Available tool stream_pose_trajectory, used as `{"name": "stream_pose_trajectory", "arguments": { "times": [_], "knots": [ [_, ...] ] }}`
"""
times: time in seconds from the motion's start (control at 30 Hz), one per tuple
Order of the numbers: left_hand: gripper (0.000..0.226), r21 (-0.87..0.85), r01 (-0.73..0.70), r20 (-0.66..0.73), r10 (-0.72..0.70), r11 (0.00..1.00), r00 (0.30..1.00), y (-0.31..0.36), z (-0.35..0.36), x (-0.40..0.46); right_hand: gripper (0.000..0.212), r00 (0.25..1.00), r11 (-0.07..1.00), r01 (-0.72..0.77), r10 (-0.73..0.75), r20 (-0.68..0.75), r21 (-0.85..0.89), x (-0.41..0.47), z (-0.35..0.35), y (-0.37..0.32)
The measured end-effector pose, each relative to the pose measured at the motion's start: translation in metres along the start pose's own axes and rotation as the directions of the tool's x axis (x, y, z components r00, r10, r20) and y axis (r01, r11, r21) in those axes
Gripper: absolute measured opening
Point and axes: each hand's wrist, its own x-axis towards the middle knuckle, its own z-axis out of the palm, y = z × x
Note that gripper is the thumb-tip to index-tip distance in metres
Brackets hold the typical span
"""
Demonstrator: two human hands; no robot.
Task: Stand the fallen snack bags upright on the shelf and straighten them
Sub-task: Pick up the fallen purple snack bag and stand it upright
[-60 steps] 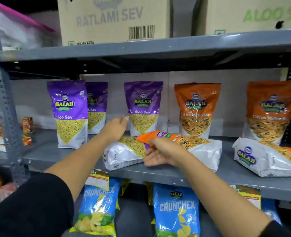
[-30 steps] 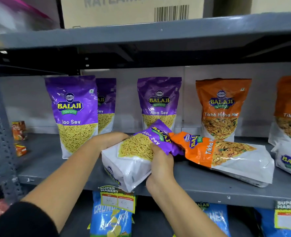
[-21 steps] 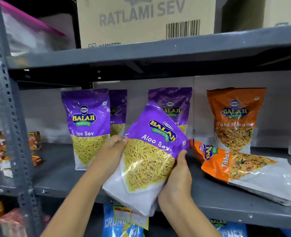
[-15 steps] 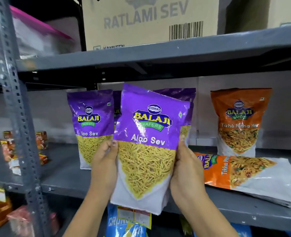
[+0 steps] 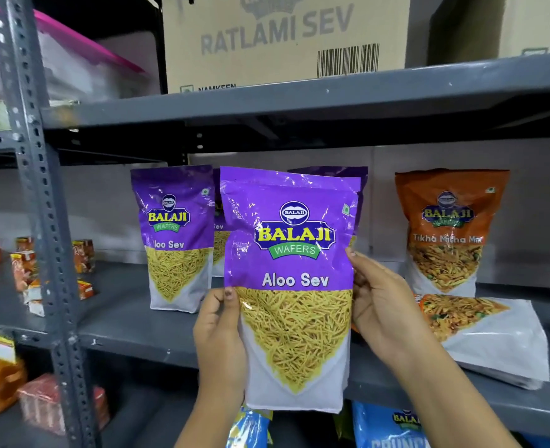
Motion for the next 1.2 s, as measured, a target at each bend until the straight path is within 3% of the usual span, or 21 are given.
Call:
{"name": "stream_pose_trajectory", "arguments": {
  "times": [0.07, 0.13, 0.23, 0.37, 0.53, 0.73, 0.97, 1.2],
  "knots": [
    [0.032, 0.011, -0.002, 0.002, 0.002, 1.000, 1.000, -0.003, 0.004, -0.002, 0.029, 1.000, 1.000, 0.014, -0.014, 0.023, -0.011, 0.001, -0.002, -0.002],
    [0.029, 0.006, 0.003, -0.004, -0.003, 1.000, 1.000, -0.004, 0.006, -0.002, 0.016, 0.990, 0.989, 0.139, -0.140, -0.027, -0.054, 0.002, -0.005, -0.005],
    [0.030, -0.005, -0.011, -0.006, 0.011, 1.000, 1.000, -0.004, 0.011, 0.001, 0.014, 0.868, 0.827, 0.445, -0.493, -0.062, -0.344, 0.007, -0.011, -0.017],
    [0.025, 0.004, -0.036, -0.020, 0.036, 0.999, 0.999, -0.003, 0.019, 0.005, 0.012, 0.791, 0.733, 0.547, -0.611, -0.037, -0.404, 0.016, -0.009, -0.025],
    [0.021, -0.061, 0.055, -0.033, -0.058, 0.997, 0.998, -0.010, 0.018, 0.024, 0.016, 0.815, 0.757, 0.524, -0.578, -0.027, -0.390, 0.030, -0.007, -0.017],
    [0.015, -0.088, 0.166, -0.026, -0.169, 0.982, 0.985, -0.037, 0.016, 0.054, 0.016, 0.894, 0.825, 0.380, -0.444, -0.061, -0.419, 0.061, -0.005, 0.002],
    [0.020, 0.062, 0.162, -0.061, -0.158, 0.985, 0.985, -0.061, 0.034, 0.104, 0.018, 0.936, 0.804, 0.220, -0.334, -0.113, -0.552, 0.110, 0.003, 0.012],
    [0.026, 0.143, 0.125, -0.140, -0.105, 0.982, 0.985, -0.082, 0.045, 0.119, 0.018, 0.960, 0.802, 0.166, -0.265, -0.093, -0.574, 0.129, 0.005, 0.012]
  ]
}}
